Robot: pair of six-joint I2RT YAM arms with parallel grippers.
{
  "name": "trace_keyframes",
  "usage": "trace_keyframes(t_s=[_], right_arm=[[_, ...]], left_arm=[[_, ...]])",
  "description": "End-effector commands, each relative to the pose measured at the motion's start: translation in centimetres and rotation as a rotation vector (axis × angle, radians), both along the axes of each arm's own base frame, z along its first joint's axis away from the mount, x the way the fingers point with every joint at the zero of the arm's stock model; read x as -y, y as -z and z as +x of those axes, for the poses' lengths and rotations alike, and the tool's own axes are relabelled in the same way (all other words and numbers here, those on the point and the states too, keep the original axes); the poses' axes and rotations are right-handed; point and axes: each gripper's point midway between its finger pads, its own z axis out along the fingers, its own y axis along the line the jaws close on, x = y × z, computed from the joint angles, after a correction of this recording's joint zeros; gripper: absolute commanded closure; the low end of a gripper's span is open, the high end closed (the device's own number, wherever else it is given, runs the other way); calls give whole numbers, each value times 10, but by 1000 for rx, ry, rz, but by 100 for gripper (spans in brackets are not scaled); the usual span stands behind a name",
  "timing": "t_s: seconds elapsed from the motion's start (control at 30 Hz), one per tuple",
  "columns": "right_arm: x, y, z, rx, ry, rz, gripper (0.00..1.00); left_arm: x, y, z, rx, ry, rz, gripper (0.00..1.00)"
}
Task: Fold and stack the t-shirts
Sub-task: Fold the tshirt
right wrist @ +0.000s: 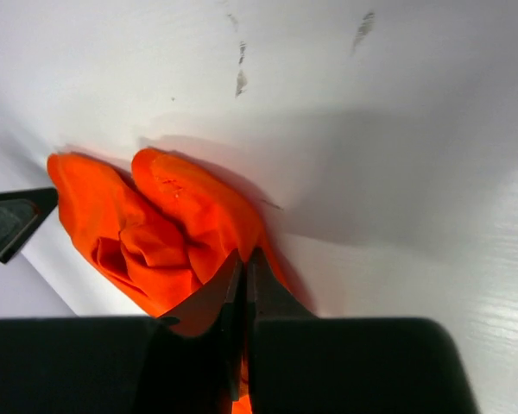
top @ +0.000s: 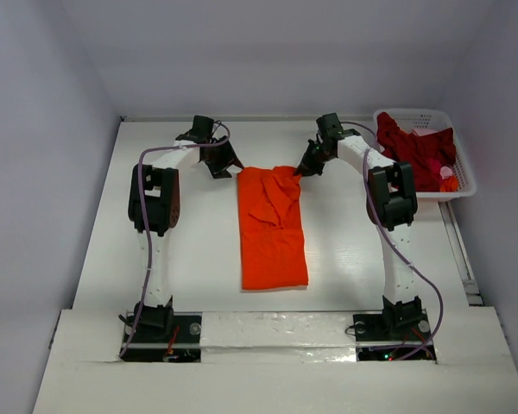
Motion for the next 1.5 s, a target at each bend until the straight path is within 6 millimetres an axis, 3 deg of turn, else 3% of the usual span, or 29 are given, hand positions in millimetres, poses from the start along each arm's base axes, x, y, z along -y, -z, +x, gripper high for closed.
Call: trace_keyframes(t_s=[0.0,0.47,0.73,1.03,1.13,1.33,1.47], right_arm=[[-7,-14,12,61,0,12,99],[-8,-13,11,51,-2,16,100],[-9,-13,10,52,-5,24,100],[-10,-15,11,54,-3,33,100],[-10,-16,11,55,0,34,100],[-9,-17,12,61,1,28,100],[-10,-18,11,66,-5,32,100]], left_arm=[[-1,-30,1,67,11,0,50],[7,-21,-2,54,28,-52,50],[16,3,-6,5,31,-112,52],[27,16,-20,-29,55,-132,54],[25,15,-19,-27,46,-119,63],[23,16,-15,-40,38,-102,99],[22,17,-16,-43,36,-93,100]])
